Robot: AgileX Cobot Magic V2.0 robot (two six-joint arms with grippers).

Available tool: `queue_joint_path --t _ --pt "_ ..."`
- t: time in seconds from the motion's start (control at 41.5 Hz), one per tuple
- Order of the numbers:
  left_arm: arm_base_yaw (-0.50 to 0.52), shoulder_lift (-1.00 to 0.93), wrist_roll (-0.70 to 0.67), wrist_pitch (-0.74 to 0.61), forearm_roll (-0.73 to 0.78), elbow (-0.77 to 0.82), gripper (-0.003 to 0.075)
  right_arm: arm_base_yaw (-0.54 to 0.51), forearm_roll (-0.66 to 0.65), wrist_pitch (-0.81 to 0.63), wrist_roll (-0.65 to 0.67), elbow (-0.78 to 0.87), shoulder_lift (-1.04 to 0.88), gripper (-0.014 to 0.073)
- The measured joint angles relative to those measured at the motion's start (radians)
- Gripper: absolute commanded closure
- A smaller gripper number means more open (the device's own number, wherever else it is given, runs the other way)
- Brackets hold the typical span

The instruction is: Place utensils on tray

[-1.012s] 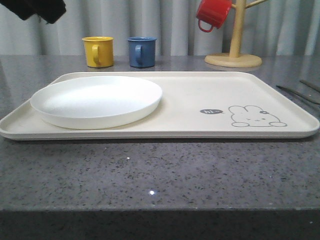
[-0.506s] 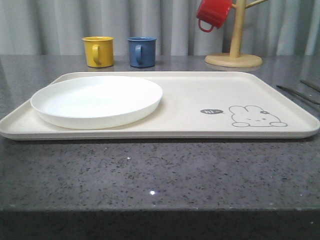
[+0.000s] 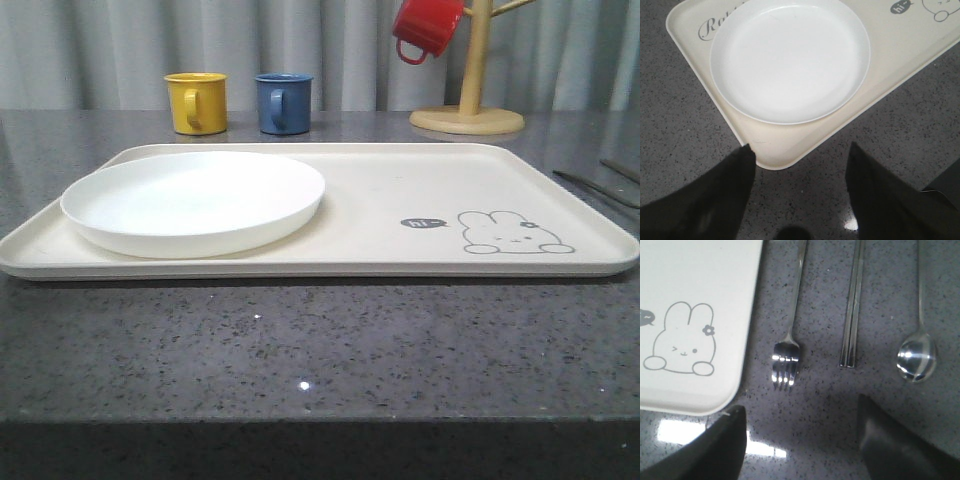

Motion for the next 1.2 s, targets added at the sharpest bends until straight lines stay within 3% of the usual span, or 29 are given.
queue_joint_path --t 0.193,0.795,1.108,1.204 --pt "0.0 0.0 0.0 -0.002 0.0 0.0 0.0321 0.0 0.0 0.012 0.0 -0.093 0.181 0.0232" --pt "0.0 0.0 -0.007 -0.017 0.0 0.003 0.0322 0.0 0.013 0.008 0.0 -0.289 0.604 0.0243" --pt "0.0 0.0 -0.007 -0.018 0.0 0.003 0.0323 0.0 0.037 0.012 -0.002 -0.33 0.658 0.055" --pt "0.0 0.0 -0.007 -0.019 0.0 0.003 0.0323 0.0 0.047 0.012 -0.005 -0.332 0.66 0.058"
